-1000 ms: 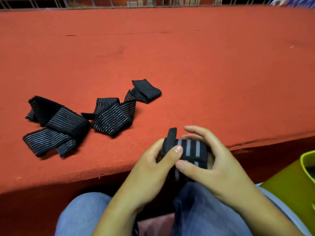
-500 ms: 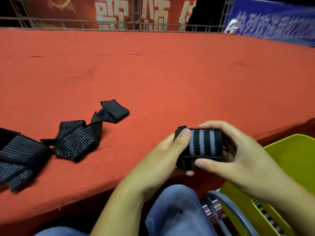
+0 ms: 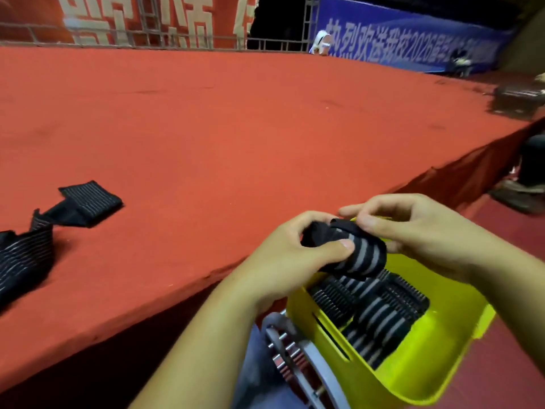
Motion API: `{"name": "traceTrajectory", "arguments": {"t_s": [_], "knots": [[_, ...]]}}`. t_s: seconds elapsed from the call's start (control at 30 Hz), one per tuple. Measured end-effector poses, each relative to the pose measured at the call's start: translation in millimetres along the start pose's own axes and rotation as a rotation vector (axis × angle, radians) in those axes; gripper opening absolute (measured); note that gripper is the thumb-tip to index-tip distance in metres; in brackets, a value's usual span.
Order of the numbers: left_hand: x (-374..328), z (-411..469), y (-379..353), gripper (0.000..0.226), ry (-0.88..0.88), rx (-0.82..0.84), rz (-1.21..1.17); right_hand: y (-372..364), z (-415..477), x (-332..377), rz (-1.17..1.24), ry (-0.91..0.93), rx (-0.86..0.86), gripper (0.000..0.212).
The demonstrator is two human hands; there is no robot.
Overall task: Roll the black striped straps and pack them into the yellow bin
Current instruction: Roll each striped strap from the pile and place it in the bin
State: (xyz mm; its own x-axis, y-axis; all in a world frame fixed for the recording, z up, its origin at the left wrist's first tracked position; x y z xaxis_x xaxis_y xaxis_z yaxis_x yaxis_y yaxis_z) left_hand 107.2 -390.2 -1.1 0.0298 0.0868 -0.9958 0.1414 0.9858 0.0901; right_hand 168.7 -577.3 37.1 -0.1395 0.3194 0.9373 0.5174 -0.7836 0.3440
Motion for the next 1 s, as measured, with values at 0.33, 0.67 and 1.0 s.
{"name": "traceTrajectory", "arguments": {"t_s": [0.33,0.67,1.0], "knots": [[-2.4,15.8,-28.7,0.049,-0.176,0.217,0.332,28.5,4.1,-44.1,0.125,-0.291,0.596,0.074],[15.6,23.1,-30.0,0.074,-0.108,0.338,0.503,23.9,9.6,-62.3,0.061,-0.398,0.699,0.054],[15.3,31.1,-52.8,0.112,0.086,0.497,0.989,5.2,5.3,-89.2,-0.182,-0.542,0.681,0.055]]}}
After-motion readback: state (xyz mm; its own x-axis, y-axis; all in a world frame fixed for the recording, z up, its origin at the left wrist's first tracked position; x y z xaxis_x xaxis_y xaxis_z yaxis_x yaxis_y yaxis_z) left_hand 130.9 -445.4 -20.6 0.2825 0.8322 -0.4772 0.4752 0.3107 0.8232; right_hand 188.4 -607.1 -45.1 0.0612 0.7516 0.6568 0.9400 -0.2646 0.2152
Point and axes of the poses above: each hand's wrist, its own z-axis towards the middle knuckle, its own y-axis out of the back of the hand, x = y × z, the point moved 3 cm from there along z, towards the middle knuckle, and after that the axes turned 1 degree about x, right-handed, at the moved point
